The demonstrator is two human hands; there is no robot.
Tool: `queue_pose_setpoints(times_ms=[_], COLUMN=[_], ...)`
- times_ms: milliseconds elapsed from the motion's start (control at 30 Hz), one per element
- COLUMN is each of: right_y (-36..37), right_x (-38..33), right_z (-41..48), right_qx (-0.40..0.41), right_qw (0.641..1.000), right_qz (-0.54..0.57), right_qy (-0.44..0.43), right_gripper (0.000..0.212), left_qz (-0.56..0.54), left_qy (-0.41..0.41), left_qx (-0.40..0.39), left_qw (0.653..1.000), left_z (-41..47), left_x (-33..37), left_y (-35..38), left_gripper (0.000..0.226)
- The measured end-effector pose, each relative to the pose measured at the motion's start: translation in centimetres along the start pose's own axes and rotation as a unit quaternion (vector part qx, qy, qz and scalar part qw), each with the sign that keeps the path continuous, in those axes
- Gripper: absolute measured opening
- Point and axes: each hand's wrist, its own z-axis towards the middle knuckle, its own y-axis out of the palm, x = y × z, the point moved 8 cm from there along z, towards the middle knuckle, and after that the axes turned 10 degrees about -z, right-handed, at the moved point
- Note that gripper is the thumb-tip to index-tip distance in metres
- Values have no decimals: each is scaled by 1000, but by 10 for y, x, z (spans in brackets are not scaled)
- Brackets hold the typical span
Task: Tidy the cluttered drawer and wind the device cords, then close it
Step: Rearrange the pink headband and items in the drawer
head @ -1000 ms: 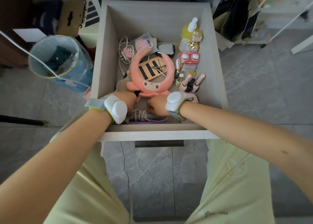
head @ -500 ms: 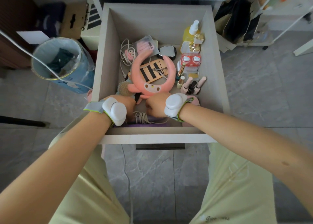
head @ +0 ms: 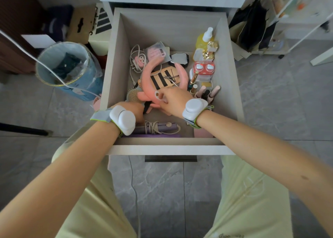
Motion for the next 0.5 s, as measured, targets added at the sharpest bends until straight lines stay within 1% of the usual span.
queue_pose_setpoints(times_ms=[67, 167, 233, 300, 367, 433, 500], right_y=[2, 3, 6, 9, 11, 13, 18], right_x=[3, 6, 8, 10, 13, 14, 15], right_z=[0, 1, 2, 3, 4, 5, 5], right_qx=[-14, -4, 4, 1, -4, -6, -29], right_qw=[1000, 1000, 1000, 1000, 1000, 1000, 1000], right_qz=[-7, -16, -12, -7, 0, 1, 1], right_qy=[6, 15, 15, 15, 20, 17, 8], right_gripper=[36, 47, 52, 56, 59, 60, 60], left_qz=[-1, -5, -3, 4, 11, 10, -2], left_qy=[-4, -4, -5, 0, 5, 12, 25], left_qx=[-5, -14, -18, -12, 3, 26, 52], left_qw=[1000, 1000, 1000, 1000, 1000, 1000, 998], left_z=[-1, -3, -5, -4, -4, -4, -6], left_x=[1, 3, 4, 5, 5, 4, 8], left_y=[-1, -2, -3, -3, -4, -8, -13], left_gripper=[31, 18, 21, 18, 17, 23, 28])
